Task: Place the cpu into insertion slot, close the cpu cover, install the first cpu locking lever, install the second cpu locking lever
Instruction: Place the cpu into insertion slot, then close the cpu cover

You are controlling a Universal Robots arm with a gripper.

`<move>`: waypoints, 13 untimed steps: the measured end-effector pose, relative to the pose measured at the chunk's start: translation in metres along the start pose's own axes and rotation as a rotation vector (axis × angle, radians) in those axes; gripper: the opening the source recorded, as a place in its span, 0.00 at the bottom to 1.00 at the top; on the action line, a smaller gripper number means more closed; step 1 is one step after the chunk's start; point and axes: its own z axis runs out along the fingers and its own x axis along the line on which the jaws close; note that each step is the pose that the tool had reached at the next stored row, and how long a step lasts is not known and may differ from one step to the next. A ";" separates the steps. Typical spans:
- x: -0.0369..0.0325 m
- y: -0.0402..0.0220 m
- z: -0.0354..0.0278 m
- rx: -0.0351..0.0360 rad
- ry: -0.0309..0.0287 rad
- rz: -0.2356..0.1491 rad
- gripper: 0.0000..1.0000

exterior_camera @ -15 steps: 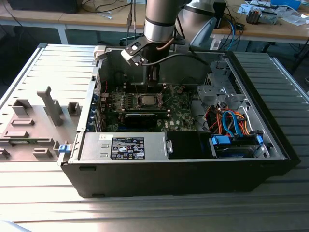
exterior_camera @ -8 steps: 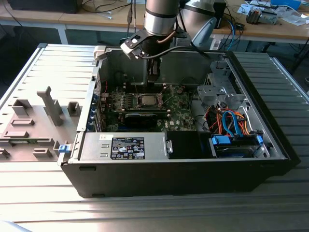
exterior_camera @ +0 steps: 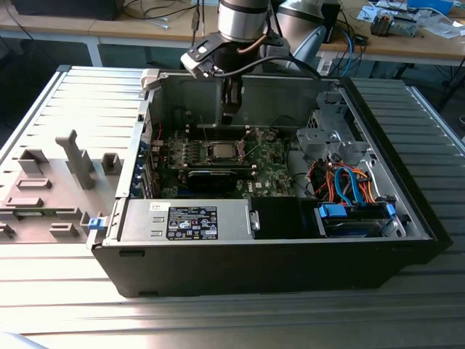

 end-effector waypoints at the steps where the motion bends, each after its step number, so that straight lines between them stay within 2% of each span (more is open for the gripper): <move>1: -0.0001 -0.0001 -0.0013 0.0000 0.0000 0.000 0.11; 3: -0.0002 -0.0003 -0.0042 -0.0002 0.0004 0.000 0.11; 13: -0.0002 -0.0003 -0.0046 0.0000 0.0001 0.000 0.11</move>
